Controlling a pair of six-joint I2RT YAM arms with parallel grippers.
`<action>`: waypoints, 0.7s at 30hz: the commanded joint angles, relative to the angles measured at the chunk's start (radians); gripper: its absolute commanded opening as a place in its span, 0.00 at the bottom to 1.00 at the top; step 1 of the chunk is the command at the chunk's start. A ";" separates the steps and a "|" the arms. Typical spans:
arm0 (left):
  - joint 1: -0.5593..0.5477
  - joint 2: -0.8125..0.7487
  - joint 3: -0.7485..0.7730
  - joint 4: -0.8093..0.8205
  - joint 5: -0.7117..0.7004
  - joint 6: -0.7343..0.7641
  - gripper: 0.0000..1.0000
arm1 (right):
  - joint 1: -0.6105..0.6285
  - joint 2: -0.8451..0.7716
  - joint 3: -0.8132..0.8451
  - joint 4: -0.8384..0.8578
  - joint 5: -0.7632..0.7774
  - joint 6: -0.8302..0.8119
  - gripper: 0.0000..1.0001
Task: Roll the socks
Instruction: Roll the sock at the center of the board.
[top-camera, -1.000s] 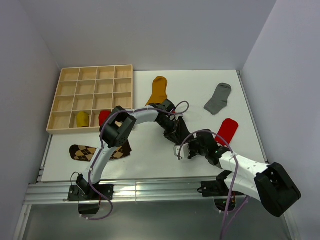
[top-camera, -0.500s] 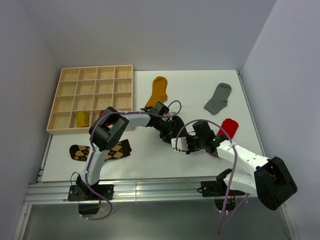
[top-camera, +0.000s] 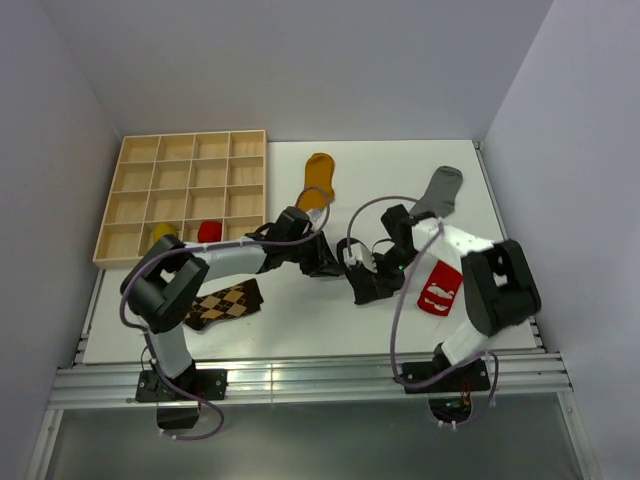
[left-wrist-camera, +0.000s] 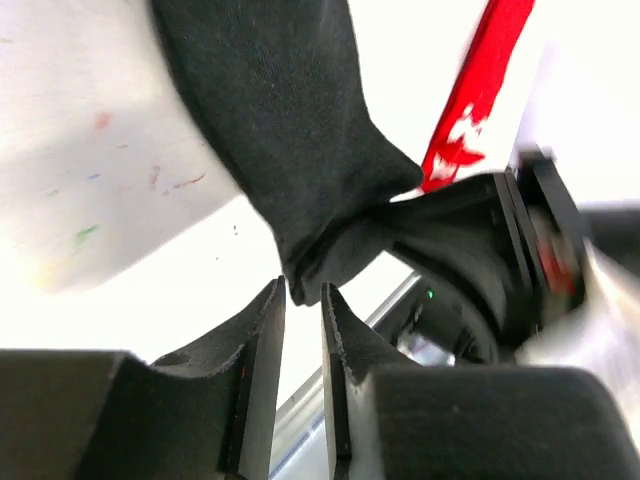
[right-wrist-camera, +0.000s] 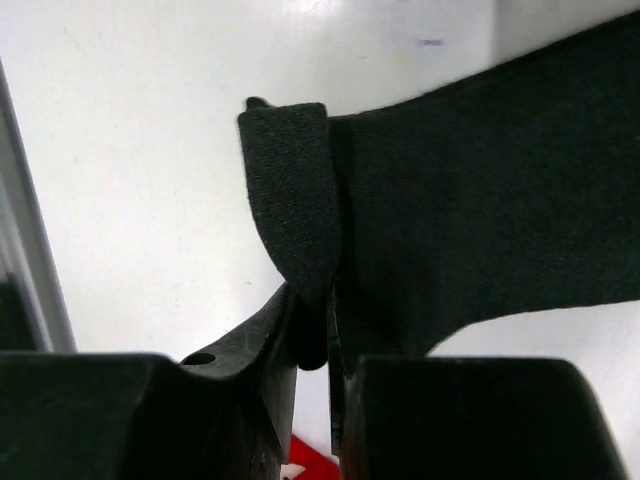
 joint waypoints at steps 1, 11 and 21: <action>-0.001 -0.123 -0.070 0.126 -0.217 0.027 0.24 | -0.062 0.151 0.186 -0.262 -0.071 -0.054 0.01; -0.257 -0.230 -0.084 0.149 -0.754 0.562 0.31 | -0.122 0.571 0.556 -0.603 -0.075 -0.014 0.01; -0.506 -0.003 0.004 0.287 -0.881 1.038 0.42 | -0.123 0.659 0.607 -0.603 -0.040 0.087 0.02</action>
